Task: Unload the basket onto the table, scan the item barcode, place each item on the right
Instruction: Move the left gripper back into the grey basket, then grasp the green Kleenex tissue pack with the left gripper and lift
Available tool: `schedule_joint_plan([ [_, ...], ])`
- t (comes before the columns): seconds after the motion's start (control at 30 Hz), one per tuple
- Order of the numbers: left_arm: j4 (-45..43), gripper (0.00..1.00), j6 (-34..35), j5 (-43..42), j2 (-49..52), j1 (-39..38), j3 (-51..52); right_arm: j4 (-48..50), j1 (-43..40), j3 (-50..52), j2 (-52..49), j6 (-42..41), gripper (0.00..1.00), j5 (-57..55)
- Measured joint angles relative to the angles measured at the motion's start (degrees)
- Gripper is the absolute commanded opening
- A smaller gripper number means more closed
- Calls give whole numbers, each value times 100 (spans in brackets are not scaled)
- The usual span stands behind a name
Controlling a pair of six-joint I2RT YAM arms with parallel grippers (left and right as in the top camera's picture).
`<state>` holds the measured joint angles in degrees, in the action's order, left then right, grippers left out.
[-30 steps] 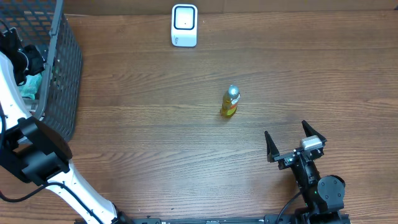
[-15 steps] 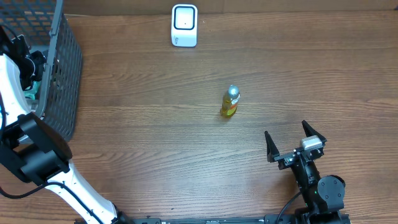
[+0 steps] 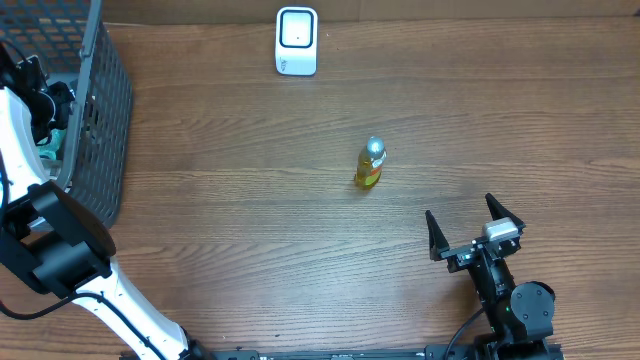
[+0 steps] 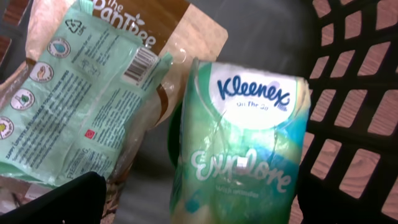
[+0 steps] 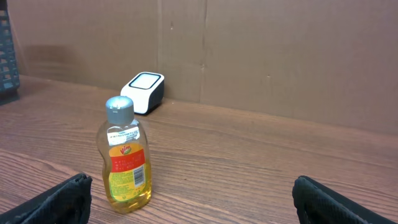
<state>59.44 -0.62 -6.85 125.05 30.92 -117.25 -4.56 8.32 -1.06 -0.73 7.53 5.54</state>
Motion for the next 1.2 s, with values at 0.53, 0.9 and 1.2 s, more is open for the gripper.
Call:
schedule_joint_plan([
  [0.53, -774, 99, -2, -262, 0, 0, 520, -2, 0, 0, 0, -4, 100, 0],
  [0.9, -1462, 88, -2, -511, 0, 35, 1191, 0, 2, 0, 0, -2, 100, 0],
  [1.2, -1493, 59, -90, -586, 0, 31, 1191, 0, 2, 0, 0, 0, 100, 0],
])
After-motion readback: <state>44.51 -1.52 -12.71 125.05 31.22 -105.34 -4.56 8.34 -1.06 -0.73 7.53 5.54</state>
